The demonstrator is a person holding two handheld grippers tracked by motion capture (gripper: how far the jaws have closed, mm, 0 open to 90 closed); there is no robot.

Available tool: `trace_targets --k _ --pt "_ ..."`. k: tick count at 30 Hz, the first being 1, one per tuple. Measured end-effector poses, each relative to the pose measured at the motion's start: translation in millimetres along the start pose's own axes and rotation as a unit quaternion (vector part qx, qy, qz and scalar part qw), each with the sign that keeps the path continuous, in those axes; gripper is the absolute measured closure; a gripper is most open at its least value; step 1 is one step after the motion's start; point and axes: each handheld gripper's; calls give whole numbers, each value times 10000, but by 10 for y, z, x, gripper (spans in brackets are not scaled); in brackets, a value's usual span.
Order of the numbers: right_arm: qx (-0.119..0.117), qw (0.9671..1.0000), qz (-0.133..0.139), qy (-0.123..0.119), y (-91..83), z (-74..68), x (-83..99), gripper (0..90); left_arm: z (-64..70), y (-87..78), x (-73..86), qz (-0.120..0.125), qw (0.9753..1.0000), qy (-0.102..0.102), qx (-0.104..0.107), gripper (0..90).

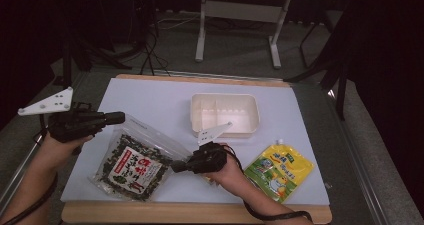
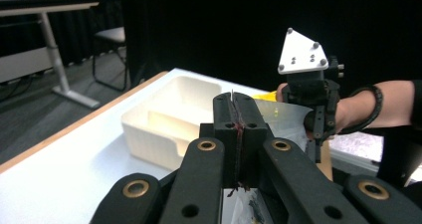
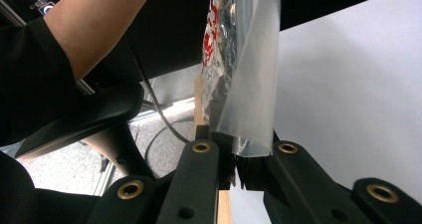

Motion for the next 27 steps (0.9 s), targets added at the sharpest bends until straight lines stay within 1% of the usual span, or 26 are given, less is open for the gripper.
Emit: trace_targets --k 4,5,6,7,9,11,13,15,16,17,18,19,21,22,23,24,25,26,27 --pt "105 9999 5 -76 -56 -73 -69 873 25 -29 -60 47 10000 67 53 887" --pt "129 9999 -1 -108 -74 -82 -88 874 39 -33 -79 57 9999 119 55 882" --pt "181 9998 7 -124 -99 -101 -111 876 50 -37 -94 92 9998 137 99 878" --pt "207 9996 7 -165 -122 -111 -125 876 64 -37 -108 111 9998 162 95 848" --pt "260 9995 73 -148 -175 -120 -147 879 80 -32 -120 126 9997 212 80 730" --pt "317 9993 127 -151 -235 -116 -170 881 89 -27 -118 149 9995 262 -38 619" --pt "404 9988 213 -164 -319 -122 -201 882 83 -36 -109 225 9994 248 -74 580" --pt "507 9982 226 -208 -373 -135 -225 883 77 -44 -99 255 9994 224 -115 522" --pt "568 9978 248 -222 -417 -141 -243 883 76 -47 -95 279 9992 230 -144 520" --pt "611 9975 249 -235 -446 -142 -253 883 75 -54 -90 336 9989 245 -218 486" --pt "660 9971 265 -253 -483 -146 -268 883 79 -60 -88 401 9985 222 -297 430" --pt "724 9966 299 -253 -524 -149 -280 884 79 -68 -89 434 9982 196 -366 393" --pt "857 9954 321 -285 -623 -153 -308 884 80 -75 -87 504 9980 101 -380 318" --pt "857 9954 321 -285 -623 -153 -308 884 80 -75 -87 504 9980 101 -380 262" --pt "894 9950 334 -291 -659 -153 -317 884 80 -75 -87 504 9980 101 -380 262" --pt "1033 9933 446 -265 -787 -154 -345 884 84 -63 -69 456 9978 20 -472 143" --pt "1091 9924 507 -264 -838 -152 -358 884 88 -57 -59 487 9973 -11 -551 142" --pt "1151 9915 559 -248 -892 -152 -372 884 93 -47 -45 536 9967 -33 -613 115" --pt "1217 9905 602 -237 -942 -156 -388 884 98 -34 -36 532 9964 -107 -657 70"
Point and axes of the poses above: each handheld gripper's, and its own axes: y roughly forward along the jaws, x roughly out of its underside, z roughly to its right, and after that the axes turned 4 degrees about z, right-handed
